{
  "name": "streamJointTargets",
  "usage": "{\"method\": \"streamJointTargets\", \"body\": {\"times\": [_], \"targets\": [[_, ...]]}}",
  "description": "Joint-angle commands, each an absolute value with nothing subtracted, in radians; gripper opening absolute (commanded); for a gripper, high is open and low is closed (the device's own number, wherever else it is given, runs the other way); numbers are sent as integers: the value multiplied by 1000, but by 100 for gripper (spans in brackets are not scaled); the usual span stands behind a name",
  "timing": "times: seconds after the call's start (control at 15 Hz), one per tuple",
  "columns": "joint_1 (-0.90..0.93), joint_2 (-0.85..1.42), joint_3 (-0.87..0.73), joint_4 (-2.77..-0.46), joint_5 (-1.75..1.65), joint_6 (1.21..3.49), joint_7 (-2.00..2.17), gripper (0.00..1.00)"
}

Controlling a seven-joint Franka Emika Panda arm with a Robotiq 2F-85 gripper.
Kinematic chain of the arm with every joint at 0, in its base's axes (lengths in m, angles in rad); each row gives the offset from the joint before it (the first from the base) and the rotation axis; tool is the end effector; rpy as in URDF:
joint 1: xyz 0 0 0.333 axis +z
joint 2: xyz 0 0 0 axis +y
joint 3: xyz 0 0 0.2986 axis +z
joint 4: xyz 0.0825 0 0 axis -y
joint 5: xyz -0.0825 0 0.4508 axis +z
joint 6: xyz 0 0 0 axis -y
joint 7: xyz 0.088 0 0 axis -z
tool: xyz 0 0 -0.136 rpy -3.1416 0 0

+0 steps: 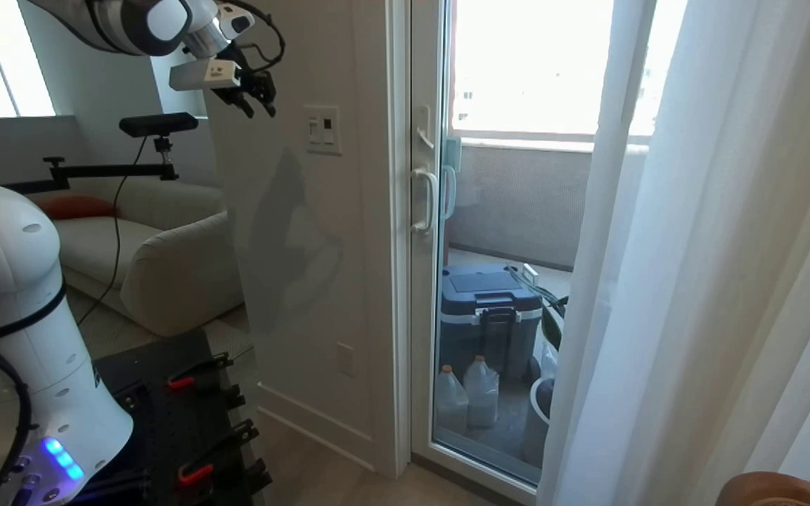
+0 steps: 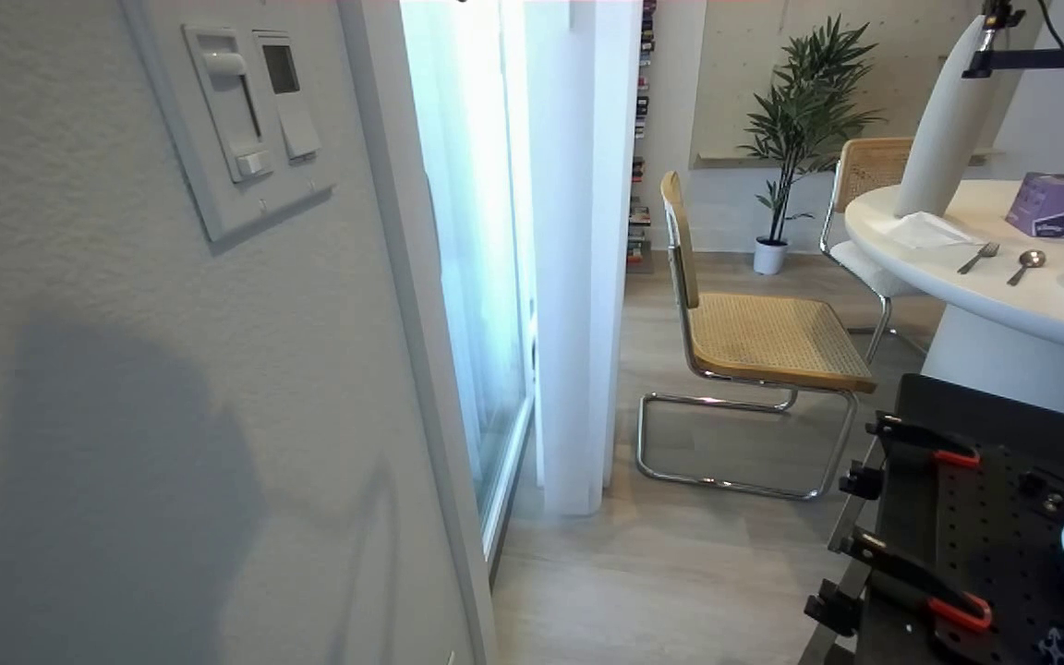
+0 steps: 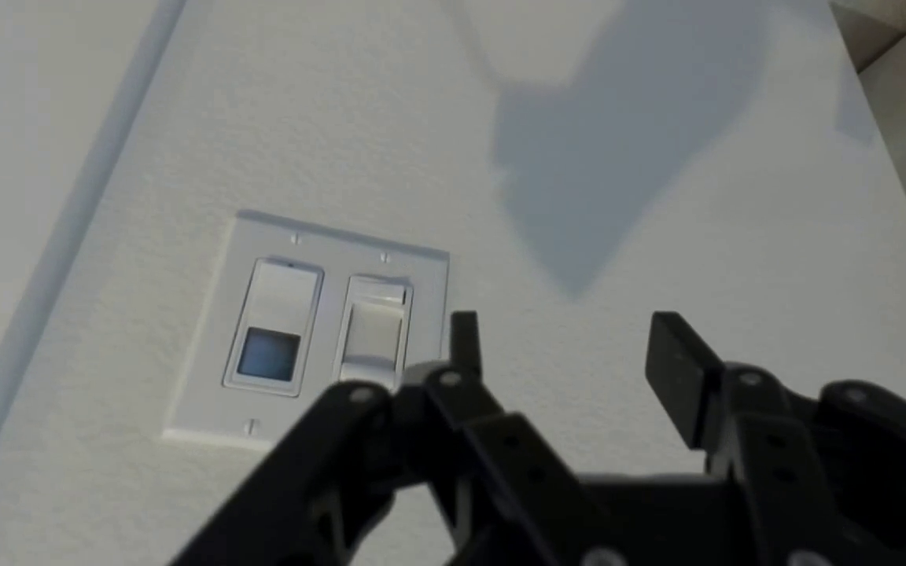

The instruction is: Turn off the switch on the left

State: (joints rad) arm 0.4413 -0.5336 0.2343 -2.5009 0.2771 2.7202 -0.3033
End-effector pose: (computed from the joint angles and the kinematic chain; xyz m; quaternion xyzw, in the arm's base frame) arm 0.4134 0.3248 0.4875 -0.8598 -0.3557 -0.3510 0.1045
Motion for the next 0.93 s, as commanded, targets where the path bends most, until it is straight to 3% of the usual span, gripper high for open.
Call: {"method": "streamJointTargets", "body": {"times": [0.0,0.27,0.87], "targets": [[443,-494,241,-2500,226,2821,-223,27],[413,-479,260,-2505,154,2890,-151,0],[364,-476,290,-2502,45,2915,-49,0]]}}
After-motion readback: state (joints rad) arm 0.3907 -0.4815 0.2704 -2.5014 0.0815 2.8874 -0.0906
